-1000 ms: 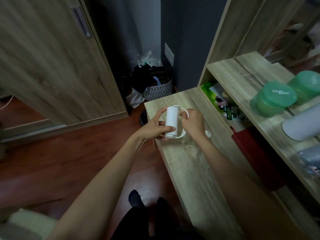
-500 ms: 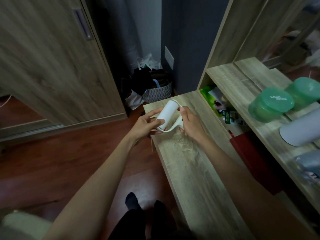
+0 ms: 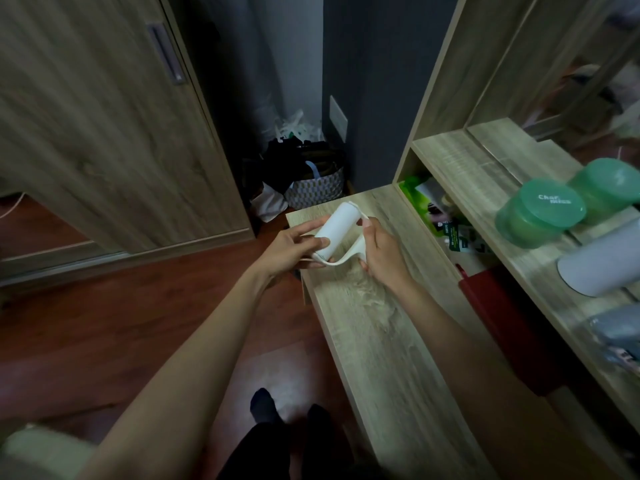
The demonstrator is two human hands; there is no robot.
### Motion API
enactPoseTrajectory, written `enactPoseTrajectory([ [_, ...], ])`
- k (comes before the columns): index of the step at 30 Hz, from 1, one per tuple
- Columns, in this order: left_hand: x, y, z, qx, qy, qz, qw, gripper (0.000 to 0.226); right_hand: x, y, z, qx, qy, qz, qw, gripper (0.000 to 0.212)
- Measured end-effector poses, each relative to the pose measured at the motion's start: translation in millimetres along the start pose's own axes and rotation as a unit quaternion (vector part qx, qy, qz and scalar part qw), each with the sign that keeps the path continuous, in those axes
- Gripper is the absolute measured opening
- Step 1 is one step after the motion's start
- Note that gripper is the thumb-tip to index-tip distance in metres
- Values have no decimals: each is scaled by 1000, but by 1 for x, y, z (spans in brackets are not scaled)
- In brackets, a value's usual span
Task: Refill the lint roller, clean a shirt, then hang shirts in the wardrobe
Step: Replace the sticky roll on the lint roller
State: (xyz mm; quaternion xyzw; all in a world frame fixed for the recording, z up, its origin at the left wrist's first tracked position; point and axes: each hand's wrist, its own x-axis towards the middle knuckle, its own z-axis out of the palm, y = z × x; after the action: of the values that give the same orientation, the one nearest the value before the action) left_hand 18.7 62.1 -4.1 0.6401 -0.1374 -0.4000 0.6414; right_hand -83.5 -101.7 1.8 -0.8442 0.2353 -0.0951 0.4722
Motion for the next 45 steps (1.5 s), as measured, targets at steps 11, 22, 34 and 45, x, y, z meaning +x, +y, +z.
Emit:
enactPoseTrajectory([
  [11,0,-6,-2,86,-21,9,996,62,-8,2,-7,-162,8,-95,982,40],
  [22,2,-12,-4,165,-30,65,984,64,-15,10,-2,-116,-10,-84,990,51],
  [34,5,-10,-6,213,-46,77,973,62,-16,11,0,-103,4,-88,991,53],
  [45,17,23,-6,171,25,116,978,41,-12,8,-3,195,-149,81,966,77],
])
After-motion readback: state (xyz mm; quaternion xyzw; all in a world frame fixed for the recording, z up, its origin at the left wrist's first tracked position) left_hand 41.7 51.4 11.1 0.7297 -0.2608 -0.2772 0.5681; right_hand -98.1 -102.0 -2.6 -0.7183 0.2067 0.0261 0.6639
